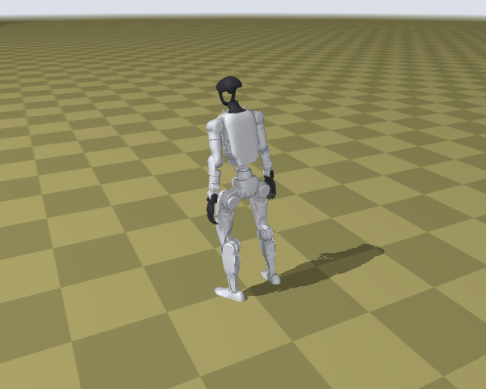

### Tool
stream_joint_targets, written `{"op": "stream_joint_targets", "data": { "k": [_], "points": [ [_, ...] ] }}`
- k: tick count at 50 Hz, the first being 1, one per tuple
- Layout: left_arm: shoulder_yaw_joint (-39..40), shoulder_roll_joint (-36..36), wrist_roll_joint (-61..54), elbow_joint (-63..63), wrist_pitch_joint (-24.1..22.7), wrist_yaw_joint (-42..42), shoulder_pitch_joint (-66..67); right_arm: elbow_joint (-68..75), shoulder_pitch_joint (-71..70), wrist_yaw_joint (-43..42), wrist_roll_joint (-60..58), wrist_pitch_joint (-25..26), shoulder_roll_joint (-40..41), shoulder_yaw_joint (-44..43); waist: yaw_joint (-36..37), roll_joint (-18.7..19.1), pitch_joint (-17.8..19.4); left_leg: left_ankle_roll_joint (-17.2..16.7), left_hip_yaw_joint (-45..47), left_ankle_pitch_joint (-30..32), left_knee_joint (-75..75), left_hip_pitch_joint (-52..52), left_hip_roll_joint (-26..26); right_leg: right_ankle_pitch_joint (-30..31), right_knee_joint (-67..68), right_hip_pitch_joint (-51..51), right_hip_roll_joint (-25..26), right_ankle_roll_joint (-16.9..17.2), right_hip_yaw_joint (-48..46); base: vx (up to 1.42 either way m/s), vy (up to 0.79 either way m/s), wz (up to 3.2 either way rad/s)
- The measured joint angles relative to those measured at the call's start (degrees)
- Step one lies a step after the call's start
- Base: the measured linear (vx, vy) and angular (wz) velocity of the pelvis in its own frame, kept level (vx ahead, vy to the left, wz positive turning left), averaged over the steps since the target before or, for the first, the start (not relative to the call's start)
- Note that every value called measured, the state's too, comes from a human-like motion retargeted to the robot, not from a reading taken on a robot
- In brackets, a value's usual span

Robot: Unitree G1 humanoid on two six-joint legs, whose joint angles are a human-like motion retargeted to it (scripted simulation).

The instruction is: In place motions

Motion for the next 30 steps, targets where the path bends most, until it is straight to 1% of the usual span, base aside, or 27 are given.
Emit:
{"op": "stream_joint_targets", "data": {
  "k": [2, 3, 5, 6, 7, 8, 9, 10, 11, 12, 13, 15, 17, 20, 25, 27, 30],
  "points": [
    [-0.1, 0.3, 0.7, 1.6, 0.2, -0.6, 4.0, 3.7, 3.1, 0.5, -2.2, 0.9, -0.7, -1.3, -0.1, -0.3, -2.0, -0.5, -0.2, 2.2, -4.6, 2.0, -1.6, 1.8, -3.4, 1.5, 0.0, 0.5, -1.4, 0.25, -0.01, 0.17],
    [-0.1, 0.5, 1.7, 2.8, 0.7, -1.0, 5.6, 5.6, 4.5, 0.9, -3.9, 1.8, -1.2, -2.1, 0.0, -0.4, -3.3, -0.6, 1.1, 2.8, -6.1, 2.6, -2.2, 2.3, -4.7, 2.0, 0.3, 0.7, -2.3, 0.28, 0.02, 0.04],
    [0.1, 0.8, 4.5, 6.5, 2.9, -1.9, 7.6, 7.7, 7.8, 2.4, -7.6, 6.0, -2.0, -4.5, 0.3, -0.3, -6.5, -0.4, 1.9, 2.5, -6.6, 2.0, -2.6, 1.7, -4.6, 1.2, 0.6, 0.2, -4.0, 0.24, 0.04, 0.08],
    [1.1, 0.3, 5.9, 8.8, 5.2, -1.6, 7.6, 7.7, 9.0, 3.3, -8.8, 9.7, -1.7, -5.6, 0.0, -0.2, -7.1, -0.2, -0.3, 2.3, -5.4, 0.7, -2.4, 1.2, -3.6, 0.3, 0.5, 0.0, -1.5, 0.15, 0.04, 0.19],
    [2.0, -0.2, 6.5, 10.9, 7.3, -1.0, 7.6, 7.7, 10.1, 4.1, -9.3, 12.9, -1.4, -6.6, -0.1, -0.1, -7.2, -0.1, -1.7, 2.1, -4.5, 0.1, -2.1, 0.8, -2.9, 0.0, 0.5, -0.1, 0.0, 0.04, 0.01, 0.19],
    [2.9, -1.0, 5.7, 12.6, 8.9, 0.6, 7.6, 7.7, 10.9, 4.7, -8.4, 15.0, -1.0, -7.2, 0.0, 0.0, -6.1, 0.1, -1.4, 1.9, -4.1, 0.7, -1.9, 0.7, -2.5, 0.7, 0.6, -0.2, -0.2, -0.06, -0.01, 0.12],
    [3.9, -1.5, 3.5, 13.7, 8.7, 2.2, 7.6, 7.7, 11.4, 5.1, -6.6, 15.4, -0.9, -7.2, -0.1, 0.0, -4.6, 0.2, -0.9, 1.8, -4.1, 1.9, -1.9, 0.5, -2.4, 1.9, 0.8, -0.4, -0.9, -0.15, -0.02, 0.07],
    [4.9, -2.0, 0.6, 14.6, 7.6, 3.8, 7.6, 7.7, 11.7, 5.4, -4.5, 15.0, -1.0, -6.8, -0.3, -0.1, -3.1, 0.4, -0.3, 1.6, -4.3, 3.3, -2.0, 0.5, -2.6, 3.3, 1.0, -0.7, -1.9, -0.15, -0.02, 0.03],
    [5.4, -2.2, -2.0, 14.1, 5.0, 3.2, 8.3, 7.7, 12.1, 6.2, -2.6, 13.2, -1.0, -6.3, -0.4, -0.2, -2.6, 0.4, -0.4, 1.5, -4.2, 3.9, -1.9, 0.3, -2.6, 4.0, 1.1, -0.8, -1.8, -0.08, -0.01, 0.00],
    [6.0, -2.5, -4.0, 13.5, 3.0, 2.5, 9.2, 7.7, 12.6, 6.7, -1.1, 11.6, -0.9, -6.0, -0.5, -0.3, -2.6, 0.3, -0.5, 1.3, -4.1, 4.4, -1.9, 0.1, -2.7, 4.5, 1.1, -0.9, -1.6, 0.07, 0.01, -0.02],
    [6.9, -3.0, -4.6, 12.7, 2.0, 1.9, 10.1, 7.7, 13.2, 6.7, -0.5, 10.7, -0.4, -5.9, -0.6, -0.3, -3.5, 0.3, -0.6, 1.2, -4.1, 4.5, -1.9, 0.0, -2.7, 4.7, 1.1, -0.8, -1.3, 0.20, 0.03, 0.05],
    [9.0, -4.1, -3.7, 11.1, 2.4, 1.8, 11.6, 7.7, 14.2, 5.6, -0.4, 9.4, 0.7, -6.4, -1.0, -0.2, -5.7, 0.7, -1.3, 1.1, -4.2, 4.2, -2.3, -0.1, -3.0, 4.6, 1.2, -1.0, -1.6, 0.27, 0.04, 0.19],
    [9.4, -4.2, -3.0, 10.2, 3.9, 1.6, 11.6, 7.7, 14.3, 4.0, -0.6, 7.7, 1.4, -6.7, -0.3, -0.3, -7.2, 0.9, -1.9, 1.0, -4.4, 4.1, -2.7, -0.2, -3.1, 4.7, 1.2, -1.0, -1.9, 0.14, 0.04, 0.19],
    [7.8, -3.2, -4.3, 9.7, 4.4, 0.4, 9.9, 7.7, 12.6, 3.1, -1.0, 5.0, 2.1, -5.1, 1.2, -1.1, -7.0, 1.2, -1.8, 1.2, -4.4, 4.7, -3.2, -0.3, -3.2, 5.4, 1.0, -1.0, -2.4, -0.01, 0.02, 0.00],
    [5.8, -2.5, -2.2, 7.1, 6.1, -2.9, 6.0, 5.8, 7.3, 5.0, -5.2, 2.4, 1.9, -1.7, 2.4, -1.5, -6.5, 1.9, -1.6, 1.3, -4.3, 5.8, -4.1, -0.7, -2.4, 6.3, 0.3, -0.8, -2.2, -0.01, 0.10, -0.03],
    [5.1, -2.5, -1.0, 5.4, 6.8, -5.1, 4.8, 2.6, 5.9, 6.3, -6.5, 2.7, 1.9, -1.4, 2.6, -1.5, -6.5, 2.5, -2.0, 1.6, -4.4, 6.1, -4.8, -0.8, -2.1, 6.7, 0.0, -0.8, -2.4, -0.01, 0.15, 0.07],
    [3.5, -2.7, 0.7, 3.3, 7.2, -9.2, 2.9, -2.9, 4.4, 8.5, -7.1, 4.6, 2.0, -1.8, 2.8, -1.5, -6.4, 3.4, -2.7, 2.0, -4.4, 6.5, -5.8, -1.2, -1.3, 7.1, -0.6, -1.0, -3.1, 0.00, 0.17, 0.14]
  ]
}}
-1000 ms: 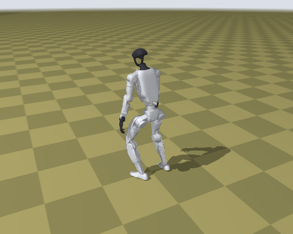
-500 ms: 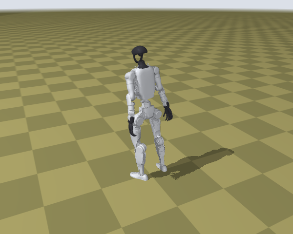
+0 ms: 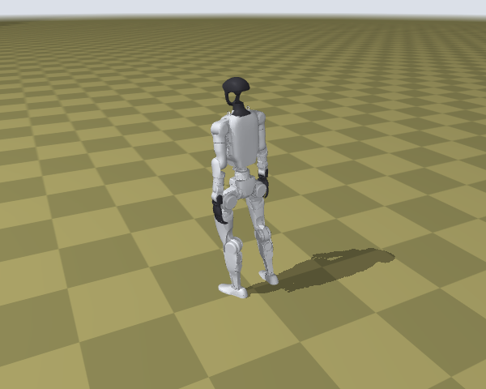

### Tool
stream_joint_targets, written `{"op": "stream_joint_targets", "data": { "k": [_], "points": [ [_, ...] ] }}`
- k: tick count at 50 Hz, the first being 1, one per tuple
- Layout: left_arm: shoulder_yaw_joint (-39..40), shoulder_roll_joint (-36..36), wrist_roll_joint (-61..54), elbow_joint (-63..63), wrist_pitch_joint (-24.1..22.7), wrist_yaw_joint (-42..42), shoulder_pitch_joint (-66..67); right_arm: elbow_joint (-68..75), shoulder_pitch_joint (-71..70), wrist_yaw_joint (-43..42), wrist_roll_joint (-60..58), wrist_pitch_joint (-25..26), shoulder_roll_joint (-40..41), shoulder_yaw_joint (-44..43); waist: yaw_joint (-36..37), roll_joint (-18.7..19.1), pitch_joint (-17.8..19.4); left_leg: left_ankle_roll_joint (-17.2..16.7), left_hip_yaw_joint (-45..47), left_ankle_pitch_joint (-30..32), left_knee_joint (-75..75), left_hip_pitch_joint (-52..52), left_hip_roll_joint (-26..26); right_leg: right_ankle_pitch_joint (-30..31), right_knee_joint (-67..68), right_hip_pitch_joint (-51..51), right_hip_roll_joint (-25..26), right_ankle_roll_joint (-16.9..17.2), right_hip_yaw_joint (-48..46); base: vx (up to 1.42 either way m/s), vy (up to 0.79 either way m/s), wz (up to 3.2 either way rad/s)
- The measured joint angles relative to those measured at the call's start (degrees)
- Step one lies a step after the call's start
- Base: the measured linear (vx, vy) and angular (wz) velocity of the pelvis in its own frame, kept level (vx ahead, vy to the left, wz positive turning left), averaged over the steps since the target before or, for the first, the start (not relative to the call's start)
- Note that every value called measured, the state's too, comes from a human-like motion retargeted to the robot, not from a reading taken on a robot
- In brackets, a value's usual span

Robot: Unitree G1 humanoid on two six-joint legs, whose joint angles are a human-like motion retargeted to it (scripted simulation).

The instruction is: In place motions

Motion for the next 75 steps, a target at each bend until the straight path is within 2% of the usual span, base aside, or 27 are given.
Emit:
{"op": "stream_joint_targets", "data": {
  "k": [4, 10, 17, 20, 22, 27, 30, 32, 37, 40, 47, 55, 60, 65, 70, 75],
  "points": [
    [-2.9, 0.0, 0.7, 0.9, -0.6, -2.1, -3.8, -6.5, -1.1, -0.7, 2.0, 0.2, -0.2, -0.5, -0.1, 0.4, 1.0, 1.2, -1.2, 0.6, 0.2, 0.4, -1.0, -0.3, 2.0, 0.3, -0.8, -0.4, -1.0, -0.04, 0.22, 0.20],
    [-6.5, -0.5, 3.1, 5.4, 0.9, 0.2, -9.8, -10.6, -2.2, -5.9, 5.4, -1.6, -0.5, -0.2, 0.0, 1.9, 4.0, 2.5, -2.0, 1.9, 0.1, 1.0, -1.1, 1.9, 6.3, -0.7, -1.4, -1.1, -1.7, -0.10, 0.21, 0.07],
    [-7.5, -1.4, 4.3, 3.6, 0.1, -0.6, -9.4, -8.0, -2.9, -1.6, 1.9, -2.2, 0.1, 2.6, -0.8, 4.7, 8.8, 3.3, 0.6, 2.5, -0.4, 1.8, 2.0, 5.9, 13.0, -5.2, 0.1, -1.8, -1.0, -0.13, 0.16, -0.39],
    [-7.5, -0.9, 4.6, 3.5, 0.0, 0.4, -8.1, -4.7, -1.9, -3.7, -0.3, -3.1, 0.6, 4.1, -1.7, 5.2, 10.0, 3.3, 1.6, 2.5, -0.6, 2.2, 3.1, 4.8, 14.4, -5.8, 0.9, -3.0, -4.3, -0.09, 0.03, -0.36],
    [-7.3, -0.3, 5.6, 4.7, 0.8, 3.3, -7.5, -0.7, -1.1, -6.7, -0.3, -4.6, 0.9, 4.3, -1.9, 4.7, 10.5, 3.5, 2.0, 2.5, -0.7, 2.5, 3.0, 3.5, 15.0, -6.2, 2.2, -2.1, -2.2, -0.03, 0.04, -0.25],
    [-6.1, 1.0, 7.4, 8.6, 3.8, 8.1, -5.3, 8.7, 2.8, -6.0, 2.8, -5.0, 0.7, 1.4, -1.6, 3.3, 10.2, 4.1, 1.7, 2.1, -0.7, 2.9, 1.7, 1.2, 13.3, -5.6, 6.0, 0.5, 8.9, 0.04, -0.01, -0.02],
    [-4.6, 1.6, 7.1, 9.5, 4.6, 6.5, -3.5, 10.6, 5.9, -2.3, 5.5, -2.7, 0.2, -0.6, -2.1, 2.8, 9.8, 4.4, 0.9, 1.8, -0.8, 3.0, 0.9, -0.4, 10.6, -4.3, 7.5, 0.0, 14.4, 0.07, -0.02, -0.10],
    [-3.2, 1.8, 6.7, 9.4, 4.4, 4.6, -2.2, 10.6, 7.7, -0.8, 7.2, -1.1, -0.1, -1.4, 0.2, 2.2, 9.3, 4.3, 3.5, 1.3, -0.9, 3.3, 0.5, -1.4, 8.7, -3.9, 7.9, -0.6, 17.7, 0.07, -0.05, -0.80],
    [-1.0, 2.7, 5.3, 9.6, 4.1, 1.1, -0.2, 10.6, 9.7, 0.4, 9.7, 0.1, -0.7, -3.1, -1.6, 1.5, 7.9, 4.2, 1.9, 1.0, -0.7, 2.8, -0.8, 0.0, 3.2, -2.1, 5.7, 0.3, 11.3, 0.07, -0.09, 0.17],
    [-0.3, 2.8, 3.9, 9.8, 4.6, 1.8, -0.1, 10.6, 8.5, 1.4, 8.4, 0.0, -0.8, -3.0, -0.5, 1.5, 7.7, 3.9, 3.2, 0.5, -0.7, 3.2, -0.7, 0.9, 1.6, -1.7, 5.4, 0.6, 11.1, 0.03, -0.11, -0.38],
    [-1.1, 2.3, 2.9, 8.0, 4.3, 1.7, -1.8, 5.4, 3.6, 0.5, 1.2, 3.5, 0.1, 0.4, -2.4, 2.3, 7.3, 2.2, 3.3, 0.3, -0.4, 3.6, 0.9, 1.8, 0.8, -1.0, 7.2, -1.3, 11.4, 0.01, -0.18, 0.10],
    [-4.2, -0.3, 2.9, 2.4, 2.6, -1.5, -5.0, -3.6, 0.6, -6.8, -2.3, 0.9, 1.0, 4.6, -3.4, 3.0, 7.0, -0.1, 2.6, -0.1, 0.9, 2.9, 2.9, 2.3, 0.0, 0.0, 8.7, -3.4, 10.0, -0.01, -0.19, 0.31],
    [-6.8, -1.4, 3.7, -1.9, 0.3, -3.0, -5.7, -4.4, -1.5, -5.6, -0.5, -0.2, 1.2, 4.9, -4.1, 3.0, 8.4, -0.9, 1.1, -1.2, 3.3, 2.3, 4.1, 2.0, 0.2, 1.1, 9.5, -4.9, 9.4, -0.03, -0.21, 0.45],
    [-8.6, -0.8, 5.5, -3.2, -1.1, -1.0, -6.5, -2.3, -2.6, -2.5, 2.3, -0.5, 0.3, 4.8, -4.9, 2.1, 10.6, -0.9, -1.0, -3.2, 8.5, 0.4, 4.3, 1.9, 0.2, 2.3, 9.4, -6.1, 9.5, -0.05, -0.18, 0.48],
    [-8.9, -0.5, 6.2, -1.2, -1.3, 3.1, -6.2, 1.5, -2.3, -5.4, 1.3, 1.0, -1.1, 3.6, -4.9, 1.6, 11.1, -1.4, -3.5, -2.8, 14.3, -2.9, 3.5, 2.3, -0.6, 2.4, 8.6, -6.6, 8.9, -0.04, -0.08, 0.28],
    [-7.9, -0.8, 3.8, 2.4, -2.0, 10.7, -3.6, 6.4, -1.4, -6.7, 0.7, 2.6, -2.7, 2.7, -3.1, 1.4, 11.4, 1.3, -9.4, -4.7, 16.4, -3.2, -0.3, 2.6, -0.5, 2.0, 7.3, -6.6, 10.1, -0.02, 0.03, -0.29]
  ]
}}
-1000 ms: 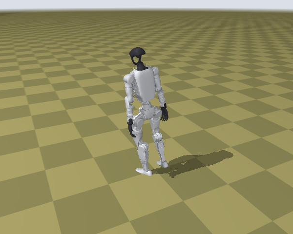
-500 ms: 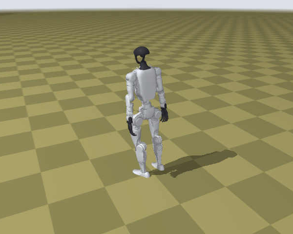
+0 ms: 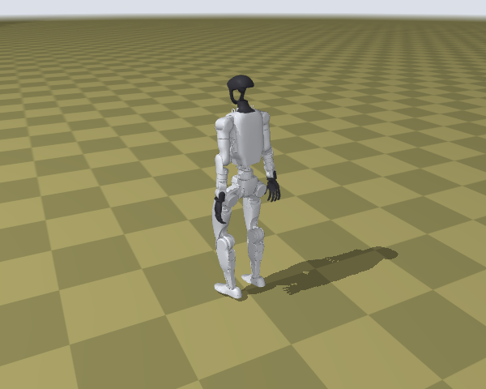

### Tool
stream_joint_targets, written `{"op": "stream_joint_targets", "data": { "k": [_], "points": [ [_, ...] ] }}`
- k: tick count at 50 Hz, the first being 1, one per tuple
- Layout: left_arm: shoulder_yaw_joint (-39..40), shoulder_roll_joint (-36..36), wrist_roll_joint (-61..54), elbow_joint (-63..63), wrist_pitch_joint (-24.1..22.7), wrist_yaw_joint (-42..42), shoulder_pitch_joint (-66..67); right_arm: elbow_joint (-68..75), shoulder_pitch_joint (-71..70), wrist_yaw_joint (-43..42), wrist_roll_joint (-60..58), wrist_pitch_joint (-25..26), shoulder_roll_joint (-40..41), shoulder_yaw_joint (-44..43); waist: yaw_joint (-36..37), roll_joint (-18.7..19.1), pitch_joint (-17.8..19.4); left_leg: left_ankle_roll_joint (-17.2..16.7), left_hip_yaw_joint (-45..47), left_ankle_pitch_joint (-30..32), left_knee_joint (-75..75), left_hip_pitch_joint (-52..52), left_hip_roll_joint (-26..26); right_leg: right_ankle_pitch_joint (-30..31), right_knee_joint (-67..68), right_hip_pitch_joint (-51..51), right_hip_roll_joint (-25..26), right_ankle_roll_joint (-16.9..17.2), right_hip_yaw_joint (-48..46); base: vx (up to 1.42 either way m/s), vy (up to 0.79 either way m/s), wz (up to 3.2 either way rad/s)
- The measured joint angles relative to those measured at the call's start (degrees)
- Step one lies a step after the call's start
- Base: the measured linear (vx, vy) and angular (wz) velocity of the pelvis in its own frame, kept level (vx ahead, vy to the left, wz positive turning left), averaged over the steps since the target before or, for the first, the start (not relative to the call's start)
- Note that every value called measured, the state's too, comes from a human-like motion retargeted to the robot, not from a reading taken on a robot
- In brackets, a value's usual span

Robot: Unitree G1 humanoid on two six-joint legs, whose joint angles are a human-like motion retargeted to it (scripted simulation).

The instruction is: In place motions

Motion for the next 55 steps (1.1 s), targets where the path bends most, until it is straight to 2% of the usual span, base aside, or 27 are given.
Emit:
{"op": "stream_joint_targets", "data": {
  "k": [2, 4, 9, 16, 22, 27, 35, 42, 48, 55],
  "points": [
    [0.7, -0.1, -0.5, 1.6, 0.0, 2.3, 1.5, 1.5, 0.5, 0.4, -0.2, 0.7, -0.5, -0.5, 0.4, 0.6, -0.4, 0.3, -1.2, 0.8, -1.7, 1.0, -0.8, 0.1, 0.0, -0.2, 0.3, 0.0, 0.4, 0.06, 0.08, -0.51],
    [1.5, -0.2, -0.5, 3.3, 0.3, 3.2, 3.2, 2.5, 1.2, 0.6, -0.2, 1.3, -0.9, -1.2, 0.3, 1.5, -1.5, 0.3, 1.6, 0.5, -4.9, 2.4, 0.0, 0.0, 0.0, -0.5, 1.0, 0.1, 0.6, 0.11, 0.11, -0.36],
    [2.2, -0.1, -0.2, 6.8, 0.9, 2.2, 6.3, 2.8, 3.5, 0.2, 1.2, 1.5, -0.6, -4.1, -3.1, 3.3, -4.3, -0.4, 2.3, 2.2, -10.0, 3.6, 1.0, -0.8, 0.2, -1.5, 2.0, 0.4, -0.7, 0.09, 0.12, 0.20],
    [2.5, 0.7, 1.9, 6.1, 3.0, -1.2, 5.5, 3.1, 6.6, 3.4, 6.5, -0.9, 1.1, -5.7, -1.0, 2.5, -4.6, 0.9, 2.9, 2.8, -11.7, 5.1, -0.3, -1.3, 0.6, -1.1, 1.1, 1.0, -0.4, 0.04, 0.11, -0.16],
    [3.5, -0.4, -1.7, 3.4, 2.5, -5.1, 3.8, 2.1, 6.5, 0.8, 5.0, -1.2, 2.4, -4.1, 0.1, 1.8, -4.8, 2.1, 3.5, 2.9, -12.2, 5.9, -1.2, -1.5, 1.0, -1.1, 0.5, 1.8, 0.2, 0.02, 0.11, -0.20],
    [3.0, -1.1, -3.7, 3.1, 1.8, -6.2, 1.1, -2.1, 6.0, 2.6, 2.0, -3.1, 3.0, -3.3, 0.1, 1.5, -4.6, 3.0, 3.8, 3.3, -12.9, 6.5, -1.8, -1.8, 1.8, -1.8, 0.2, 2.4, 1.0, 0.01, 0.10, -0.22],
    [0.1, -0.6, -1.3, 3.6, 1.9, -6.4, -3.8, -5.8, 5.5, 2.9, 1.7, -5.3, 2.4, -4.2, 0.0, 1.5, -3.0, 3.7, 5.7, 3.7, -14.3, 7.0, -1.3, -2.0, 4.6, -4.5, 0.4, 3.2, 2.8, -0.03, 0.08, -0.36],
    [-1.3, 0.4, -0.4, 2.4, 1.6, -7.7, -4.9, -3.9, 7.7, 3.5, 2.5, -3.5, 0.4, -6.2, -0.8, 0.7, -1.8, 4.3, 7.1, 3.1, -14.3, 7.5, -1.1, -1.4, 3.9, -4.6, 0.5, 3.8, 3.6, 0.00, 0.02, -0.24],
    [-0.5, 0.4, -0.4, 3.5, 2.4, -7.3, -4.4, -0.5, 10.5, 4.2, 2.7, -0.3, -0.3, -8.6, -0.8, -0.2, -2.3, 4.6, 7.8, 2.0, -13.9, 8.2, -1.4, -0.9, 2.4, -3.7, 0.5, 3.9, 4.2, 0.07, -0.04, -0.13],
    [0.5, 0.0, 0.1, 3.8, 3.1, -8.3, -1.9, 1.6, 11.5, 5.1, 3.2, 1.0, 0.1, -9.9, -1.4, -0.4, -3.4, 4.4, 8.5, 1.0, -13.6, 8.5, -1.0, -0.8, 1.4, -3.0, 0.9, 3.6, 4.4, 0.07, -0.05, -0.03]
  ]
}}
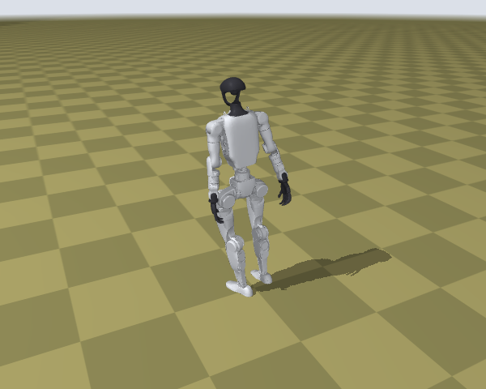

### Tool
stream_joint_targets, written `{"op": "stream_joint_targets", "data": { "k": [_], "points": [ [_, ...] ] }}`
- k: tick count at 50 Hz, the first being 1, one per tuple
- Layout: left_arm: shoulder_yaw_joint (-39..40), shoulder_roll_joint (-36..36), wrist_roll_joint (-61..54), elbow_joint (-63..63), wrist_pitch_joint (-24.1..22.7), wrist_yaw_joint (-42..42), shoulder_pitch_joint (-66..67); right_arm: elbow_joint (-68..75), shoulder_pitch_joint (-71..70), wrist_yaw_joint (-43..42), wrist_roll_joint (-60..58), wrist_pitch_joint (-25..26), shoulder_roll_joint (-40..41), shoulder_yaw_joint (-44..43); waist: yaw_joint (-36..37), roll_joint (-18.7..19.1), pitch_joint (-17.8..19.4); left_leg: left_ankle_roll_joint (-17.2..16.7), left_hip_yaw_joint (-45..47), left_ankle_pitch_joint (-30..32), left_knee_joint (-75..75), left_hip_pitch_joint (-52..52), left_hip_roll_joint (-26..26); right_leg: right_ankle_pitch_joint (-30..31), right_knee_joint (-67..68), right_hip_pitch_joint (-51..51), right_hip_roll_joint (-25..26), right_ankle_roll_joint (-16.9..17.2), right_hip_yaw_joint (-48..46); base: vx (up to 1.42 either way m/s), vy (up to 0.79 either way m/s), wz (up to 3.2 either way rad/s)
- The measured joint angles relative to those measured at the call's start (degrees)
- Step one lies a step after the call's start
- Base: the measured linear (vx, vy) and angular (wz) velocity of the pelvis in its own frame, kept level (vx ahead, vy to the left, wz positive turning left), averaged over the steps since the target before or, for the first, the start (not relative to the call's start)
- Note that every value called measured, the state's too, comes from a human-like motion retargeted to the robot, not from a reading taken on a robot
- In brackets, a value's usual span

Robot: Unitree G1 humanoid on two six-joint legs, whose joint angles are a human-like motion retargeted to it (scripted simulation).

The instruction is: In place motions

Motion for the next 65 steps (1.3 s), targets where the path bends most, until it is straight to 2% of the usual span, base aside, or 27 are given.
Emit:
{"op": "stream_joint_targets", "data": {
  "k": [8, 21, 30, 37, 47, 57, 62, 65],
  "points": [
    [0.5, -0.5, 2.4, 0.2, 0.5, -1.3, 3.0, -2.2, -1.2, 0.2, 0.4, -0.5, 1.8, 1.5, -0.2, 1.1, -2.6, -0.5, -0.2, -0.5, -0.2, -0.8, 0.6, -0.3, -0.3, -0.6, 0.7, -0.5, -0.3, 0.05, -0.03, 0.04],
    [1.5, -0.4, 2.4, 0.7, 1.4, -1.9, 3.2, -11.1, -4.1, -0.3, -1.5, -2.7, 3.5, 6.2, 1.3, 1.7, -4.0, -1.1, -2.7, -0.7, 0.4, -1.5, 0.2, -1.2, -0.8, 0.7, 0.3, -1.7, -2.4, 0.02, -0.01, 0.24],
    [2.0, -1.1, 1.8, 0.2, 1.1, -2.5, 3.0, -9.5, -5.8, -1.1, -0.7, -2.9, 2.5, 6.8, 2.5, 1.6, -5.3, -1.5, -4.2, -0.5, 0.5, -2.2, -0.1, -1.8, -0.9, 1.1, 0.0, -2.2, -4.1, 0.01, 0.00, 0.20],
    [2.0, -1.2, 1.9, 0.6, 0.6, -1.7, 3.6, -5.2, -7.4, -0.2, -1.6, -1.7, 1.4, 7.9, 2.9, 1.8, -5.5, -1.4, -4.1, -0.9, 0.4, -2.0, -0.1, -1.8, -0.8, 1.1, 0.2, -2.4, -4.0, 0.00, 0.00, 0.00],
    [2.3, -1.2, 0.7, 2.0, 1.6, -1.7, 3.0, -6.3, -5.9, -0.3, -1.9, -2.5, 2.1, 7.5, 1.3, 2.2, -5.4, -1.9, -3.9, -0.8, 0.1, -2.0, 0.5, -1.5, -0.6, 0.5, 0.6, -2.5, -3.7, 0.00, 0.00, 0.00],
    [1.4, -1.0, 2.5, 1.2, 1.2, -2.2, 2.8, -3.1, -5.6, -0.4, -2.7, -2.7, 0.5, 7.1, -0.9, 4.0, -5.6, -3.3, -2.8, -0.8, -1.1, -1.8, 2.3, -1.0, 0.0, -1.3, 2.3, -2.7, -2.0, -0.01, -0.07, -0.24],
    [1.3, 0.4, 3.7, -1.3, 1.0, -2.6, 3.9, 2.1, -6.9, -1.1, 1.2, -2.7, -0.8, 6.9, -1.6, 4.4, -4.7, -3.8, -2.2, -1.9, -0.1, -1.3, 3.3, -1.1, 1.0, -1.0, 3.0, -3.7, -1.8, 0.01, -0.13, -0.14],
    [2.2, 1.4, 5.4, -1.5, -0.3, 1.1, 4.8, 2.7, -7.8, -2.1, 4.8, -0.8, -0.8, 8.3, -1.7, 4.5, -4.1, -3.9, -1.7, -3.8, 2.5, -1.5, 4.2, -1.5, 2.0, -0.8, 3.4, -4.6, -1.4, 0.01, -0.14, -0.10]
  ]
}}
